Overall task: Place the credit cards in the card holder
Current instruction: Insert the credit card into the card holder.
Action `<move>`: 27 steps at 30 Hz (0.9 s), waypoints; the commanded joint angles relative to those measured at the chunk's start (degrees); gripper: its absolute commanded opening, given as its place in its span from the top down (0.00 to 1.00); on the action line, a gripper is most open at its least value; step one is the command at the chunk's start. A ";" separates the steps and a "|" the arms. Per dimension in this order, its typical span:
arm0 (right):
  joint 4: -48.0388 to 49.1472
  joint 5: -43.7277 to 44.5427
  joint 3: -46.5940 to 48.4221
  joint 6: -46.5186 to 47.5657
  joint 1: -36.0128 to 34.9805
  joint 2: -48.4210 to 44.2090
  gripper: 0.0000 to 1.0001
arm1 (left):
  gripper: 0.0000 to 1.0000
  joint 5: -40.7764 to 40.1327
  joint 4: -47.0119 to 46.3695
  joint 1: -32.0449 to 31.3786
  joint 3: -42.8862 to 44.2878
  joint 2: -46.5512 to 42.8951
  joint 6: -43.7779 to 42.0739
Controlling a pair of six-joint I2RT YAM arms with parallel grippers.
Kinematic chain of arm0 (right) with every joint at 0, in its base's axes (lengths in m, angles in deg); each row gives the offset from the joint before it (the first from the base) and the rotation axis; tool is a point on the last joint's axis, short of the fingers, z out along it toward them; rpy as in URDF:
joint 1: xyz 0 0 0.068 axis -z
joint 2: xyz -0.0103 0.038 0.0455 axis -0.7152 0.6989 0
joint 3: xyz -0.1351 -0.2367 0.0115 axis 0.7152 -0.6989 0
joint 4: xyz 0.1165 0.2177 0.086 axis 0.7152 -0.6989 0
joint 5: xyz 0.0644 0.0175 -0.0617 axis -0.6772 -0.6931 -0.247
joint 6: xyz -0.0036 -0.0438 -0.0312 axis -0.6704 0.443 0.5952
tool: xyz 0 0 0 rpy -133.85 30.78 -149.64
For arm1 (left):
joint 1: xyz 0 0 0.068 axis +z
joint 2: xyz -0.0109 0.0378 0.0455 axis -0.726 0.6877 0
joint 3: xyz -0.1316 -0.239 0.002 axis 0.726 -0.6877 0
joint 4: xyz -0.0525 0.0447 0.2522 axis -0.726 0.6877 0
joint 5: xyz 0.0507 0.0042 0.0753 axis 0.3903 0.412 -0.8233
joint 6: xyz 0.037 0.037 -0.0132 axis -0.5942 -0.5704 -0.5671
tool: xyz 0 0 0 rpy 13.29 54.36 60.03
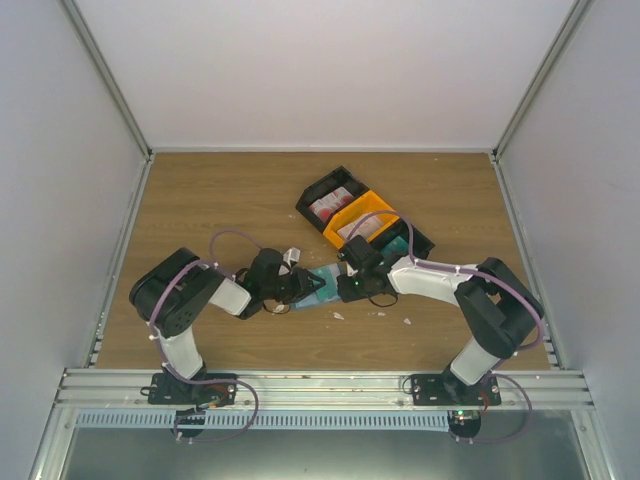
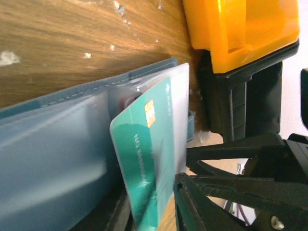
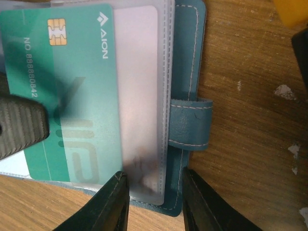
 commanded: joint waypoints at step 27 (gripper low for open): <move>3.36 -4.28 1.05 -2.62 1.32 -3.47 0.54 | 0.23 -12.93 47.09 -1.87 8.56 -18.42 -10.44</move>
